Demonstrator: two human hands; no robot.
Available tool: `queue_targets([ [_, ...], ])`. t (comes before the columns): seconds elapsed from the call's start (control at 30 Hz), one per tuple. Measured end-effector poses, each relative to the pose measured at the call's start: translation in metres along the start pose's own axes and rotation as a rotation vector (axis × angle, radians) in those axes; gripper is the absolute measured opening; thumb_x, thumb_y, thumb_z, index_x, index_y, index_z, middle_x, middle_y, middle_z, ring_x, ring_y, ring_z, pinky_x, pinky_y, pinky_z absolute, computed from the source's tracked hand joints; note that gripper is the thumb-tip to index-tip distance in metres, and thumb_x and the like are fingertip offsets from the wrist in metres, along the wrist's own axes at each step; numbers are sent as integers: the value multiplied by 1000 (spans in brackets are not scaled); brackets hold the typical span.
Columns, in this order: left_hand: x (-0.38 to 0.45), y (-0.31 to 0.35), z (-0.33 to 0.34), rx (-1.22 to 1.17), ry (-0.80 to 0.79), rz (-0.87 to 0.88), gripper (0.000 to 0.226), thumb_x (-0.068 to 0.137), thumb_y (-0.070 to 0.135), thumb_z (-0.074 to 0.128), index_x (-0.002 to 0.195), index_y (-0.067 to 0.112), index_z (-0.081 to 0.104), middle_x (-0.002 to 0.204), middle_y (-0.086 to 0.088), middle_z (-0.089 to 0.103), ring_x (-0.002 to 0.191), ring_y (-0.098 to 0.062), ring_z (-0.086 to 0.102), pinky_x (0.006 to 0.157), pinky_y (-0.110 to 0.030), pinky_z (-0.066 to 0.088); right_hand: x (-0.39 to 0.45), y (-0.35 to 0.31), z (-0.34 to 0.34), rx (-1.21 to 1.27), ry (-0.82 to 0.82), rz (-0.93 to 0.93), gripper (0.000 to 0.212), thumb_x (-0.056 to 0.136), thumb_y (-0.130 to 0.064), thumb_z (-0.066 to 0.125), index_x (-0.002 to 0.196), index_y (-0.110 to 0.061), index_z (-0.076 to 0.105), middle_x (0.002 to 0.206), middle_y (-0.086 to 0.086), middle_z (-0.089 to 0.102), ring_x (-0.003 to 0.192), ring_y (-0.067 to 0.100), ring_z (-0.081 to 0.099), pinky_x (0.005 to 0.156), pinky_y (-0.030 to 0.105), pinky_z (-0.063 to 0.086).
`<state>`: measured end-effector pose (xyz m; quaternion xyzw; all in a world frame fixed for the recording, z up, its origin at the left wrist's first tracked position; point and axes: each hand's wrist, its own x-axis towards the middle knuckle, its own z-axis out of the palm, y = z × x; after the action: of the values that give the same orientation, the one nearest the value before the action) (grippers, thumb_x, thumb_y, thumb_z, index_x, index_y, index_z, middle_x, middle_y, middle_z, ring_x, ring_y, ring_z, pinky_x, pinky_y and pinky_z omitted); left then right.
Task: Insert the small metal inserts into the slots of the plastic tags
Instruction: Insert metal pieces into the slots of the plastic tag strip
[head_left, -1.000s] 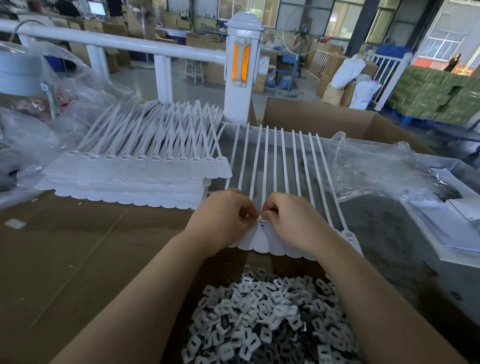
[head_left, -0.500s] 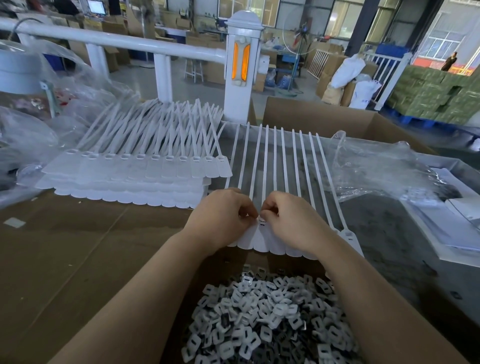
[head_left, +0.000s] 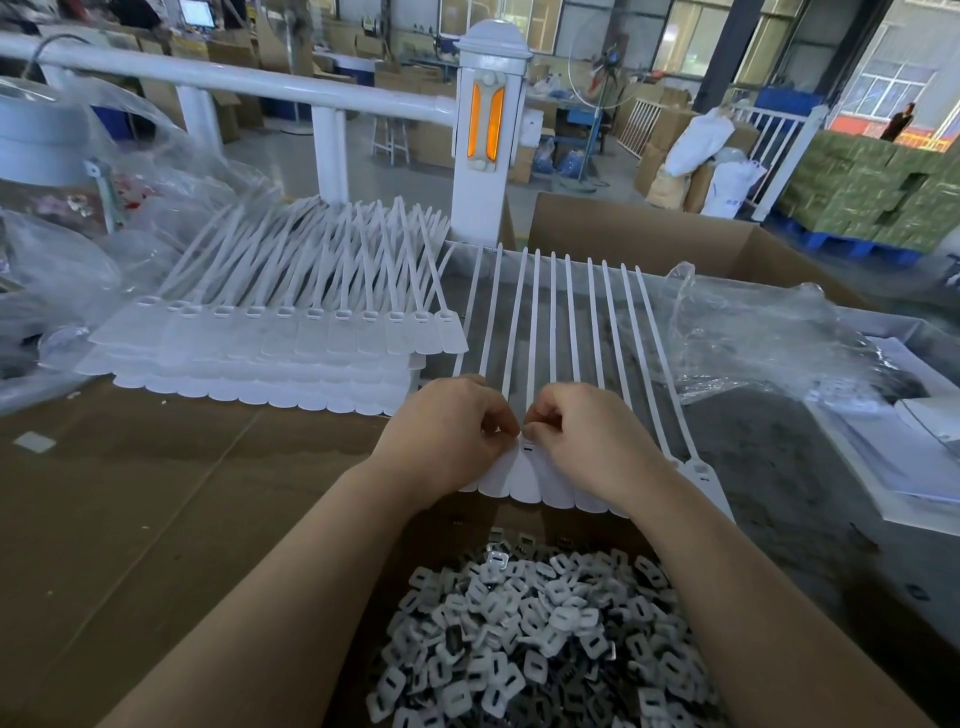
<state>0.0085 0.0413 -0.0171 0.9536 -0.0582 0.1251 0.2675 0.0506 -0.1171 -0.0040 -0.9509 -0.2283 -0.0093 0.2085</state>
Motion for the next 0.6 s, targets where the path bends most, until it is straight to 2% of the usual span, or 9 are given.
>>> queue_targets([
  [0.07,0,0,0,6,-3,7,13,90,27,67,98,31,77,90,15,56,83,-6,58,79,-25,51,0,0,-1,-7,2,9,8,95,-21,64,94,-25,70,94,-6,70,87,13,64,74,26,51],
  [0.17,0,-1,0,9,-4,28,13,90,27,67,97,31,77,87,16,55,82,-6,57,78,-25,51,0,-1,0,-13,6,15,13,93,-20,66,85,-30,64,85,-12,64,83,11,62,64,19,44],
  [0.3,-2,-2,0,30,-3,71,13,91,29,66,101,32,74,84,17,49,77,-4,53,73,-22,47,1,2,0,39,-5,44,9,95,-19,62,91,-27,66,87,-10,65,81,10,61,60,14,41],
  [0.43,-2,-1,-2,68,-50,134,23,94,25,60,113,35,69,99,10,57,84,-8,55,79,-32,52,4,5,-8,197,-37,145,14,102,-19,48,107,-22,61,90,-4,66,78,12,62,66,26,50],
  [0.6,-2,0,-3,174,-108,168,29,98,26,52,118,40,66,107,8,55,98,-14,55,81,-33,49,2,7,-16,401,-103,224,8,102,-23,52,106,-25,59,89,-1,68,81,14,64,87,39,57],
])
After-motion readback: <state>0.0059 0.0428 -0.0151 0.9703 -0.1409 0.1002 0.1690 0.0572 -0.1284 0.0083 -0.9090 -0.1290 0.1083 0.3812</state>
